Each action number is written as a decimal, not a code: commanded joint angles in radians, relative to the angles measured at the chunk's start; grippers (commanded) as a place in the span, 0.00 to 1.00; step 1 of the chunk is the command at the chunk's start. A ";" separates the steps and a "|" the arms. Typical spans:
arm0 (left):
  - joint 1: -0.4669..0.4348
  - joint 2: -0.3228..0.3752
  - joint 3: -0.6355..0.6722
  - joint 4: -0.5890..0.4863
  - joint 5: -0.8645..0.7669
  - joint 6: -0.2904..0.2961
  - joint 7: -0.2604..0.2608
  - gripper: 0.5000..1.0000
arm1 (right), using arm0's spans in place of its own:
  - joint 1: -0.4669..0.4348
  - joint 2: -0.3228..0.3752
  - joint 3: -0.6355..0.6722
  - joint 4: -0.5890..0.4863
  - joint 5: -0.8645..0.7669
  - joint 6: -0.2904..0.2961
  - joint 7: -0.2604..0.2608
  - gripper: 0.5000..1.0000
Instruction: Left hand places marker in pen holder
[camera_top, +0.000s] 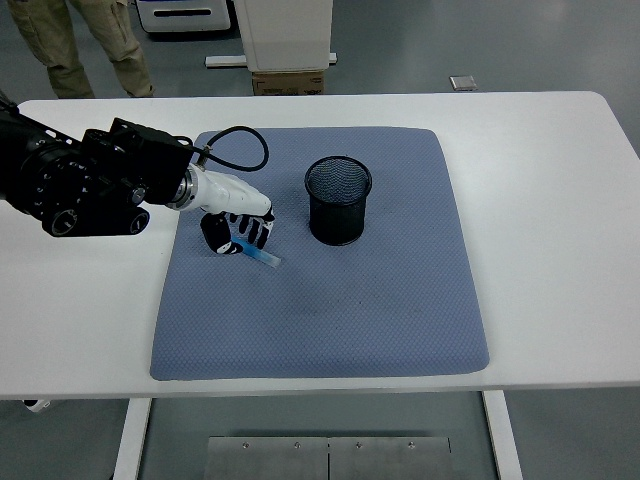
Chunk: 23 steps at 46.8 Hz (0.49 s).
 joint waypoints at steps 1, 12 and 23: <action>0.001 0.001 0.000 0.002 0.000 0.000 0.000 0.24 | 0.000 0.000 0.000 0.000 0.000 0.000 0.000 1.00; 0.000 0.006 0.000 0.005 -0.003 -0.014 -0.009 0.31 | 0.000 0.000 0.000 0.000 0.000 -0.002 0.000 1.00; -0.002 0.006 0.000 0.011 -0.014 -0.029 -0.028 0.36 | 0.000 0.000 0.000 0.000 0.000 0.000 0.000 1.00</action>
